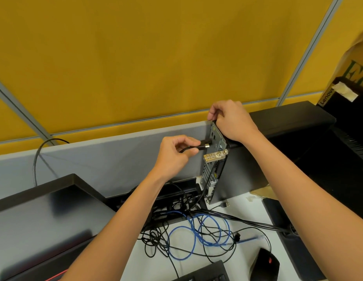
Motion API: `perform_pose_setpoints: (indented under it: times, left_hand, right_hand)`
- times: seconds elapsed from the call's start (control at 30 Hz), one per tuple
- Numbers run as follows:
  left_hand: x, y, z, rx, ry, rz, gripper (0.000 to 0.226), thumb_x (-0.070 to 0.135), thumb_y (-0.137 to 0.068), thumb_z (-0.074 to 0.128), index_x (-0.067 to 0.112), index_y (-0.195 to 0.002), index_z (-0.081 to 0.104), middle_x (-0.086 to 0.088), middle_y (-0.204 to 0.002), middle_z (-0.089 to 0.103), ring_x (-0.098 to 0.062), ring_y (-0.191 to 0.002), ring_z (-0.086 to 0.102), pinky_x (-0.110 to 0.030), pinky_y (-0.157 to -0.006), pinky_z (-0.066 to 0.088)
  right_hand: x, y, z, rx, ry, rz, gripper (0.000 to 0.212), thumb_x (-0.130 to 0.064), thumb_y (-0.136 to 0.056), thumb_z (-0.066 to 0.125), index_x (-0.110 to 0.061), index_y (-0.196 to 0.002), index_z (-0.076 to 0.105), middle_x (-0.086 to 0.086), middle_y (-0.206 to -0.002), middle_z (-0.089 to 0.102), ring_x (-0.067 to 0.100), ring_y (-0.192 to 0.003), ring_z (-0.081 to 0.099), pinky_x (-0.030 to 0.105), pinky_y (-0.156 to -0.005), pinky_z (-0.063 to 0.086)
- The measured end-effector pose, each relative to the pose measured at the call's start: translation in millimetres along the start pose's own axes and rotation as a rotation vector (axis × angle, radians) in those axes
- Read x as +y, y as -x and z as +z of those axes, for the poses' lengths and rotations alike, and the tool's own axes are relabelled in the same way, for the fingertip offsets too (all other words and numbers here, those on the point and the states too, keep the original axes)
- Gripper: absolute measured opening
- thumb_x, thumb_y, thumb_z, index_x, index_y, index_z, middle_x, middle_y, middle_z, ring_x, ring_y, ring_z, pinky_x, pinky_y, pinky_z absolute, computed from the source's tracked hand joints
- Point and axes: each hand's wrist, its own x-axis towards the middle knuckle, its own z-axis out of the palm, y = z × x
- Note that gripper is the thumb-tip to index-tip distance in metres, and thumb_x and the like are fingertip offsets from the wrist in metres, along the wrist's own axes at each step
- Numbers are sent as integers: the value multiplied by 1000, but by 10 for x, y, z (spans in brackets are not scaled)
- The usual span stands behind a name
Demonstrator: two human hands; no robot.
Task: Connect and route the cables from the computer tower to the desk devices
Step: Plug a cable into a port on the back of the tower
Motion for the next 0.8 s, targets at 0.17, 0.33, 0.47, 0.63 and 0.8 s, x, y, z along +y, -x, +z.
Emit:
perform_pose_setpoints:
  times: [0.17,0.33,0.47,0.63,0.8]
  left_hand:
    - [-50,61,3,44,31,74,18,-13,-77,68,4,-79,71,0,-92,73,-9,-90,68,-17,-82,51]
    - [-23,-36,46,86,-16,18,23,-4,-81,69,19,-82,73,3,-81,72,-4,-69,59,-12,-67,45]
    - [8,-121,135,66,-99,22,17,3,-85,68,17,-91,75,11,-75,68,6,-59,51,-10,-60,39]
    - [34,-144,160,71,-211,102,11,11,-87,68,12,-95,75,13,-72,67,7,-61,56,-6,-59,39]
    - [55,-131,172,57,-416,283,13,16,-87,68,9,-96,74,2,-83,69,4,-67,53,-4,-63,37]
  right_hand:
    - [-5,3,0,7,-13,3,36,5,-80,41,-24,-75,62,-3,-80,66,21,-81,63,46,-76,55]
    - [-4,9,-4,8,-5,0,36,5,-80,41,-21,-78,65,-2,-81,66,22,-82,63,46,-75,55]
    - [-8,10,-5,8,-7,-2,35,4,-79,42,-22,-77,65,-4,-79,65,22,-81,63,45,-74,55]
    - [-20,11,-5,9,-2,8,35,4,-80,41,-21,-77,65,-1,-81,67,23,-81,63,45,-74,54]
    - [-21,4,-8,14,10,12,36,3,-82,39,-22,-75,64,1,-80,68,24,-80,64,43,-72,55]
